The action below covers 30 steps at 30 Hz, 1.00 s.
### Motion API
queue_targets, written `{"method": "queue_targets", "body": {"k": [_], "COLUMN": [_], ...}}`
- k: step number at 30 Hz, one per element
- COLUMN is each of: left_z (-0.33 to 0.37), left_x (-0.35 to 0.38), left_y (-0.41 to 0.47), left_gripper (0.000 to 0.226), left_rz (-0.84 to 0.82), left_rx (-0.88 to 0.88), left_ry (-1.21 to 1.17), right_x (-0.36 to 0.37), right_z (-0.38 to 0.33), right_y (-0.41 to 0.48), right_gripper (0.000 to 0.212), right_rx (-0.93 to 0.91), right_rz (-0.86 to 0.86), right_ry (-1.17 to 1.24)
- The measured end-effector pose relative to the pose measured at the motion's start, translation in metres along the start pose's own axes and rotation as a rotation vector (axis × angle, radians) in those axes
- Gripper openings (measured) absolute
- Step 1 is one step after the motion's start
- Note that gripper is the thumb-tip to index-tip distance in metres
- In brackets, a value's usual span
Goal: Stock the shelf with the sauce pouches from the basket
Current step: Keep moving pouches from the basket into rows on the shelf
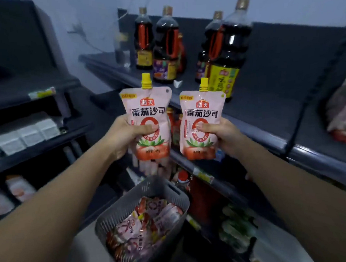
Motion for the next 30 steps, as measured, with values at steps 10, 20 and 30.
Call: {"method": "queue_targets", "body": {"k": [10,20,30], "left_z": [0.049,0.048,0.037], "left_x": [0.196,0.422,0.561], "left_y": [-0.033,-0.106,-0.127], "left_gripper": [0.018,0.020,0.026], "left_rz": [-0.405,-0.733,-0.736], "left_rx": [0.050,0.035,0.011], "left_ry": [-0.011,-0.009,-0.036], "right_x": [-0.134,-0.261,-0.367], "right_z": [-0.077,-0.120,-0.145], "right_y": [-0.187,-0.386,-0.486], "right_gripper": [0.020,0.021,0.056], "right_rx": [-0.118,-0.206,-0.237], "right_rz": [0.408,0.690,0.749], "right_ry": [-0.048,-0.045,-0.096]}}
Point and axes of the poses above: each hand's wrist, its own y-axis towards the middle knuckle, its own x-axis out of the palm, z = x × y, the point moved 9 cm from there along y, towards the middle knuckle
